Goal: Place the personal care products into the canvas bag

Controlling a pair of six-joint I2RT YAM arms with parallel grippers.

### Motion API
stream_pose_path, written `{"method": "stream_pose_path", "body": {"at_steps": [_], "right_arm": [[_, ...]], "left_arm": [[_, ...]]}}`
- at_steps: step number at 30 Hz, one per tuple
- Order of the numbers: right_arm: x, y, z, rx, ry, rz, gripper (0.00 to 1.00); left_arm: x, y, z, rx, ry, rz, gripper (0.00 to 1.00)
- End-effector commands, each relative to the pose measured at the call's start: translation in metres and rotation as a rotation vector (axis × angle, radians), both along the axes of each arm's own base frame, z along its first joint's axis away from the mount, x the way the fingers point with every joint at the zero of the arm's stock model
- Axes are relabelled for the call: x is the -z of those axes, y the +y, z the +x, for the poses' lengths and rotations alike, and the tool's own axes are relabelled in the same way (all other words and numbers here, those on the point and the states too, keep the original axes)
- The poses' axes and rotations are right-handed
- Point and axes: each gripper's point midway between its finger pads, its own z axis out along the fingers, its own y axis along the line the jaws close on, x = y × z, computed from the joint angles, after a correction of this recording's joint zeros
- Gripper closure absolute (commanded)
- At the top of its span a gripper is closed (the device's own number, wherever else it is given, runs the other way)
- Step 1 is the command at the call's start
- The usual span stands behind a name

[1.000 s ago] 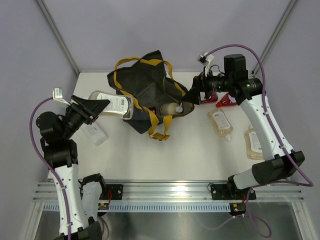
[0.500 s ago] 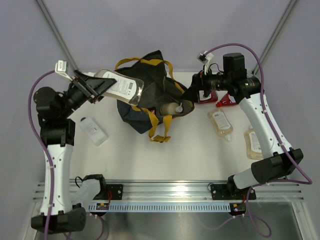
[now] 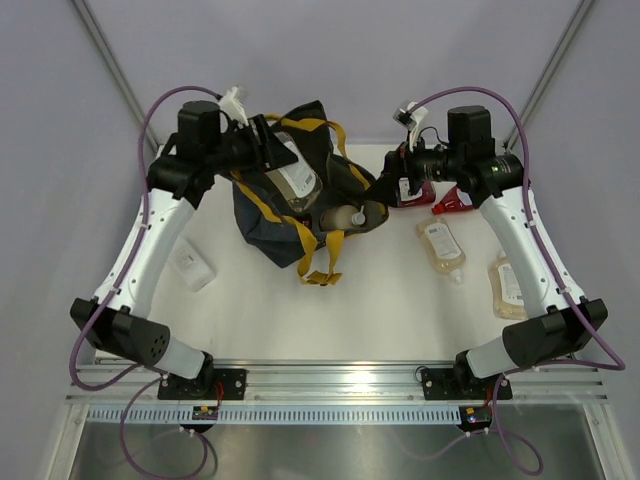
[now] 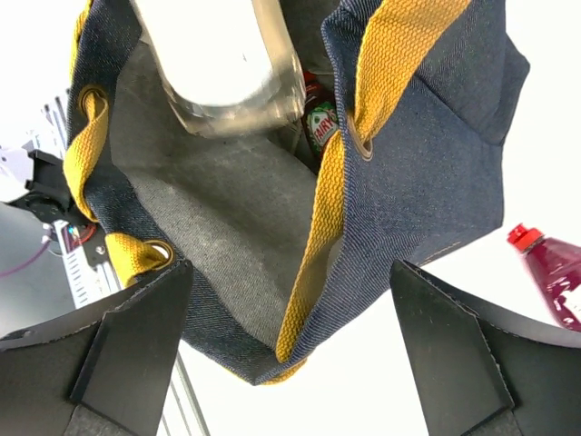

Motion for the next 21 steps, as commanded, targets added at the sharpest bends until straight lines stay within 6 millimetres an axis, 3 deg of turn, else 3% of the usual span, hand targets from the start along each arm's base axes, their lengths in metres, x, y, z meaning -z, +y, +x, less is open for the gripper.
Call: {"method": "stream_pose_path", "body": {"at_steps": [1,3,4,6,8,10,11,12,16,17,21], "right_arm": [[-0.018,-0.006,0.003,-0.010,-0.092,-0.024,0.02],[-0.019,-0.007,0.006,-0.009,-0.095,-0.030,0.02],[-0.017,-0.006,0.008,-0.011,-0.091,-0.031,0.02],[-0.016,-0.006,0.010,-0.015,-0.089,-0.029,0.02],[-0.014,-0.008,0.013,-0.012,-0.079,-0.026,0.01],[-0.010,-0.014,0.022,-0.002,-0.055,-0.018,0.01],[-0.007,-0.018,0.026,0.001,-0.046,-0.017,0.01],[-0.011,-0.020,0.028,-0.011,-0.052,-0.007,0.01],[0.014,-0.049,0.047,-0.063,-0.104,-0.094,0.01],[0.020,-0.053,0.048,-0.084,-0.119,-0.123,0.01],[0.071,-0.083,0.064,-0.196,-0.196,-0.408,0.01]], "left_arm": [[-0.022,-0.006,0.007,0.008,-0.192,0.157,0.89],[-0.005,-0.012,0.014,0.010,-0.187,0.201,0.78],[0.000,-0.013,0.015,0.010,-0.185,0.217,0.66],[0.013,-0.017,0.021,0.011,-0.177,0.255,0.53],[0.020,-0.019,0.024,0.012,-0.179,0.276,0.33],[0.024,-0.018,0.029,0.003,-0.181,0.297,0.20],[0.024,-0.017,0.031,-0.001,-0.183,0.299,0.01],[0.026,-0.017,0.033,-0.001,-0.184,0.313,0.01],[0.019,-0.016,0.033,0.009,-0.205,0.333,0.01],[0.009,-0.015,0.033,0.005,-0.224,0.330,0.01],[-0.016,-0.008,0.023,0.008,-0.276,0.345,0.01]]}}
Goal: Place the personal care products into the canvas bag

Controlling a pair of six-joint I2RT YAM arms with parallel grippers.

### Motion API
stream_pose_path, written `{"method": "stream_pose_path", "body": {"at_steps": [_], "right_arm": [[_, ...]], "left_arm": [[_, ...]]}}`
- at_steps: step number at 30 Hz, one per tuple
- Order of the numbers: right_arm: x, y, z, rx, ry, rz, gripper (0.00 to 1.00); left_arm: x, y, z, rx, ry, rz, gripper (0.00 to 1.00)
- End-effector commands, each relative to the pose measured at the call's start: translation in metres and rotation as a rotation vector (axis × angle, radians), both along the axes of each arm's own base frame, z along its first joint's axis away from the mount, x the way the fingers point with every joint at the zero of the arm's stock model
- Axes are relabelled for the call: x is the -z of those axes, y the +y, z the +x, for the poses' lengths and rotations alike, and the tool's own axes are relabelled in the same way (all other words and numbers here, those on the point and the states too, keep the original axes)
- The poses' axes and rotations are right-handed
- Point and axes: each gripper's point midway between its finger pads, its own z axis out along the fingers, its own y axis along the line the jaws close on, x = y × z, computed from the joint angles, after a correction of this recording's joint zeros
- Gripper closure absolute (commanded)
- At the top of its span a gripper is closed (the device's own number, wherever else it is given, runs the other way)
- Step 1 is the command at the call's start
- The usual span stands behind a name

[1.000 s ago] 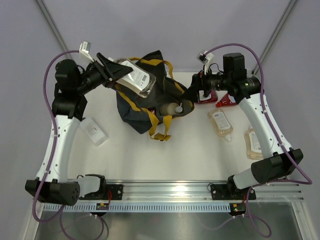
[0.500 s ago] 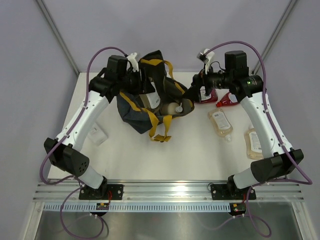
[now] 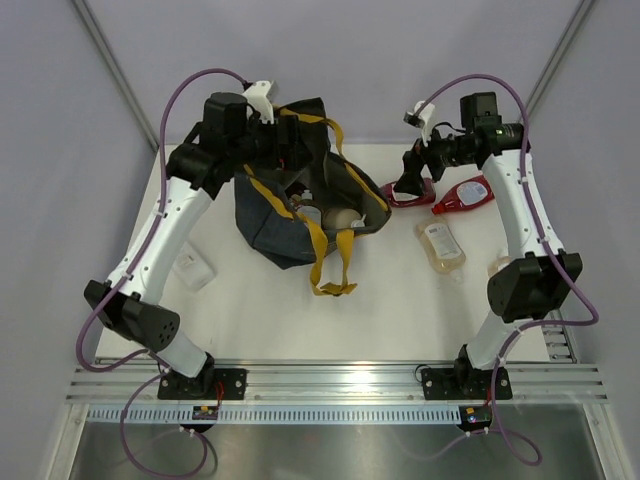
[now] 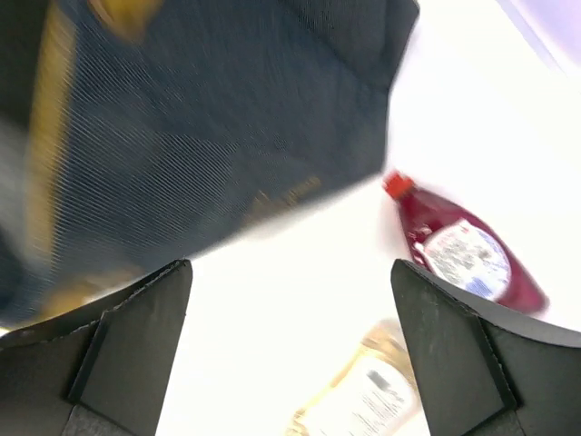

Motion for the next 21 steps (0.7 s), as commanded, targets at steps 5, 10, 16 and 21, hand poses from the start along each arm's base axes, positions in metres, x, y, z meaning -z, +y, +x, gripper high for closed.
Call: {"method": "stream_pose_path", "body": {"at_steps": [5,10,16,21], "right_arm": [[0.105,-0.063,0.038,-0.237,-0.099,-0.555,0.01],[0.157,-0.084,0.091,-0.248,-0.160,-0.730,0.01],[0.198,-0.073,0.131,-0.280,-0.169,-0.820,0.01],[0.230,-0.062,0.155,-0.256,-0.158,-0.839,0.01]], "left_arm": [[-0.088,0.032,-0.035,-0.034,-0.238,0.010,0.01],[-0.089,0.065,-0.090,-0.103,-0.273,-0.018,0.01],[-0.049,0.096,-0.152,-0.215,-0.258,-0.182,0.01],[0.005,0.104,-0.165,-0.293,-0.175,-0.263,0.01]]}}
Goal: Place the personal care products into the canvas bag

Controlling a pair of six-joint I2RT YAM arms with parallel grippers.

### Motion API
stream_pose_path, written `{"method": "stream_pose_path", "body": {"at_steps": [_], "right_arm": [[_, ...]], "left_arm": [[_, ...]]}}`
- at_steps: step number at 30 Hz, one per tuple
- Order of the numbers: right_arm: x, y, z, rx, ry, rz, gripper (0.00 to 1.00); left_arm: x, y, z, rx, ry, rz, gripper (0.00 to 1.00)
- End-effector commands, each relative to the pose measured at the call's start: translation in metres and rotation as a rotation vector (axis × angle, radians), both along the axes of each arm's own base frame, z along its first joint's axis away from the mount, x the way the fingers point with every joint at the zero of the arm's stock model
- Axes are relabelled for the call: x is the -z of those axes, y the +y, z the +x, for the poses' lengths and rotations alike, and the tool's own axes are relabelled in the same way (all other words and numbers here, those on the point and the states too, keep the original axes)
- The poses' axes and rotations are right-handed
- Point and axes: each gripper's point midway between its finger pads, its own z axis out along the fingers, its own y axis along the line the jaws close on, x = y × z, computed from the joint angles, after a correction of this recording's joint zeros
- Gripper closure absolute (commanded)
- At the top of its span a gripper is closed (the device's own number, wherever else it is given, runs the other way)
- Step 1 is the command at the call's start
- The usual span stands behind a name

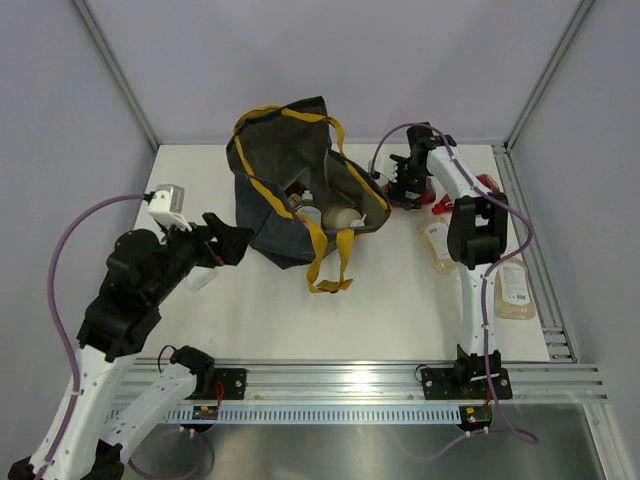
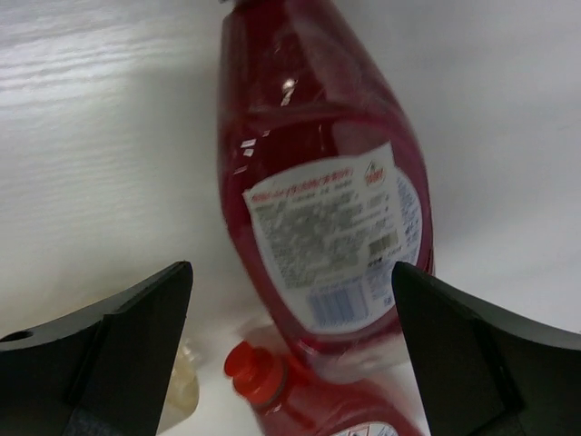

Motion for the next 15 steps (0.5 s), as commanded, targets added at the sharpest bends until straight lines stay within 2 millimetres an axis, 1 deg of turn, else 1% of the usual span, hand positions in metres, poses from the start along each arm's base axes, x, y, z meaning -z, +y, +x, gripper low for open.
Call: {"method": "stream_pose_path", "body": {"at_steps": [1,2,3,5,6,7,8,9,11,12,13,14,15], "right_arm": [[-0.004,0.008,0.031,-0.013,-0.101,-0.049,0.00],[-0.002,0.009,0.035,-0.009,-0.109,-0.057,0.01],[0.006,0.011,0.038,-0.011,-0.111,-0.063,0.00],[0.013,0.013,0.039,-0.016,-0.107,-0.082,0.01],[0.022,0.013,0.036,-0.016,-0.087,-0.092,0.01],[0.027,0.014,0.036,-0.019,-0.079,-0.101,0.00],[0.031,0.015,0.035,-0.013,-0.074,-0.114,0.00],[0.040,0.014,0.034,-0.007,-0.062,-0.126,0.01],[0.047,0.012,0.034,0.009,-0.058,-0.159,0.00],[0.055,0.012,0.034,0.020,-0.047,-0.168,0.01],[0.059,0.009,0.035,0.030,-0.041,-0.182,0.02],[0.056,0.009,0.040,0.049,-0.057,-0.178,0.05],[0.065,0.008,0.041,0.062,-0.046,-0.182,0.07]], "left_arm": [[0.021,0.001,0.009,-0.071,0.043,-0.102,0.01],[0.027,0.006,0.013,-0.106,0.050,-0.104,0.01],[0.029,0.006,0.014,-0.111,0.054,-0.102,0.01],[0.031,0.005,0.017,-0.112,0.061,-0.086,0.01],[0.029,0.004,0.018,-0.107,0.060,-0.082,0.01],[0.029,0.003,0.020,-0.101,0.061,-0.076,0.01],[0.033,0.000,0.024,-0.095,0.079,-0.060,0.01],[0.033,-0.001,0.025,-0.090,0.084,-0.056,0.01],[0.034,-0.004,0.028,-0.082,0.089,-0.050,0.01],[0.037,-0.005,0.030,-0.081,0.097,-0.046,0.01],[0.039,-0.005,0.031,-0.081,0.100,-0.045,0.01],[0.039,-0.006,0.032,-0.082,0.096,-0.051,0.01],[0.040,-0.007,0.034,-0.082,0.100,-0.052,0.01]]}}
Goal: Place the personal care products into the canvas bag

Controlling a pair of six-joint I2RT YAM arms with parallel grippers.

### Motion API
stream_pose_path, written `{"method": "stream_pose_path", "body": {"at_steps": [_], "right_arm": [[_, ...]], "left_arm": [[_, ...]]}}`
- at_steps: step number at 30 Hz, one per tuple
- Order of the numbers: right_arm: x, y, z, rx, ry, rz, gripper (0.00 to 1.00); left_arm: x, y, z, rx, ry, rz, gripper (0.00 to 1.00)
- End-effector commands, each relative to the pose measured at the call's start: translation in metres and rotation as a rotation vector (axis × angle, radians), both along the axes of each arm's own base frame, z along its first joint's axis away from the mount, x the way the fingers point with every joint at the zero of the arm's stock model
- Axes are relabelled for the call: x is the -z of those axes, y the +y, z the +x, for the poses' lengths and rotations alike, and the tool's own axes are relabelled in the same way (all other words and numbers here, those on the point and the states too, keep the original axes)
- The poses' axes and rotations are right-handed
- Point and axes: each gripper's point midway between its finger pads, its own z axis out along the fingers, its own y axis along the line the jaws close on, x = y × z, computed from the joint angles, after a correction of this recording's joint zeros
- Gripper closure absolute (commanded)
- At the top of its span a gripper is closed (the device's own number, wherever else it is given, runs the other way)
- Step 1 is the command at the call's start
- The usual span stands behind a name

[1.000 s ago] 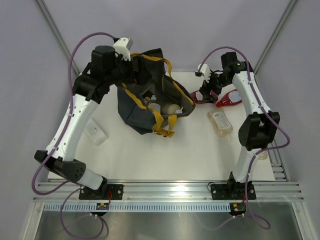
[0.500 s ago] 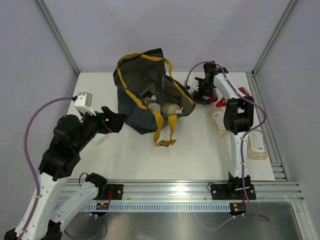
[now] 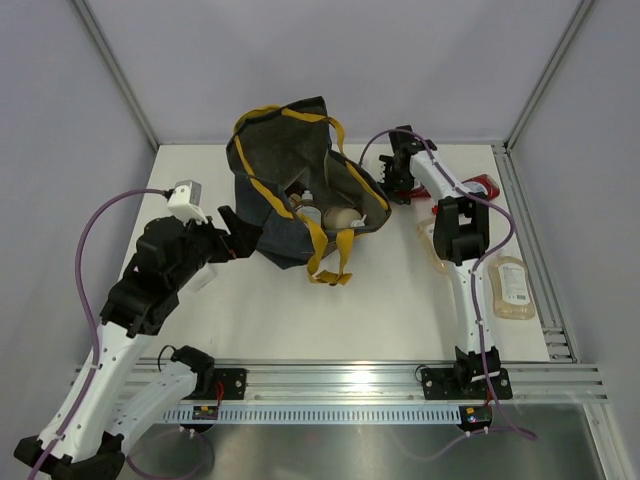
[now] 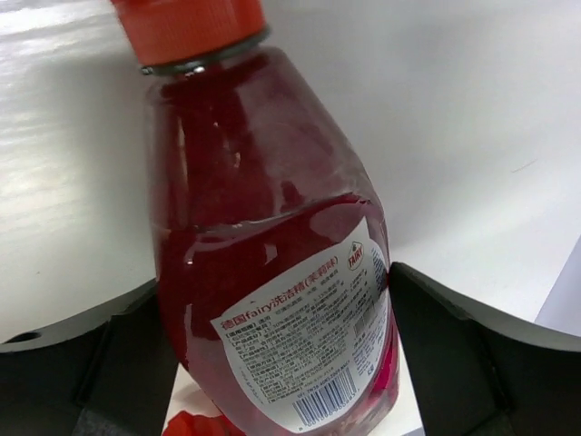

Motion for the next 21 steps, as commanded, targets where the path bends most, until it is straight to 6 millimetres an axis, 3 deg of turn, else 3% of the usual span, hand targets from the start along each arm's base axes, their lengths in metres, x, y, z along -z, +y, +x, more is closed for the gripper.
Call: {"method": "stream_pose_path", "body": {"at_steps": [1,2,3,5,6,7,13,17,19,20,21], "right_arm": [[0.032,-0.007,0.001,0.068,0.042,-0.049,0.11],[0.020,-0.003,0.010,0.099,0.018,-0.016,0.15],[0.030,-0.002,0.008,0.118,0.051,-0.006,0.24],[0.016,0.002,0.018,0.153,0.028,0.041,0.36],[0.020,0.001,0.015,0.170,0.052,0.050,0.49],[0.018,0.002,0.015,0.178,0.053,0.063,0.54],[-0.014,0.011,0.005,0.309,0.132,0.310,0.66],[-0.021,0.001,-0.002,0.429,0.188,0.387,0.74],[-0.034,0.002,0.000,0.456,0.188,0.452,0.78],[-0.038,0.000,0.001,0.500,0.198,0.485,0.99],[-0.041,-0.003,0.001,0.528,0.202,0.505,1.00]], "left_arm": [[-0.023,-0.003,0.011,-0.013,-0.077,-0.041,0.01],[-0.022,-0.004,0.011,-0.012,-0.076,-0.043,0.01],[-0.023,-0.003,0.011,-0.014,-0.077,-0.045,0.01],[-0.021,-0.003,0.010,-0.014,-0.072,-0.044,0.01],[-0.021,-0.002,0.008,-0.015,-0.072,-0.046,0.01],[-0.021,-0.002,0.008,-0.015,-0.072,-0.046,0.01],[-0.018,-0.001,0.004,-0.020,-0.074,-0.067,0.01],[-0.015,-0.009,0.005,0.008,-0.064,-0.091,0.01],[-0.013,-0.011,0.006,0.015,-0.061,-0.102,0.01],[-0.013,-0.013,0.007,0.021,-0.056,-0.105,0.01],[-0.013,-0.014,0.007,0.023,-0.055,-0.109,0.01]]}}
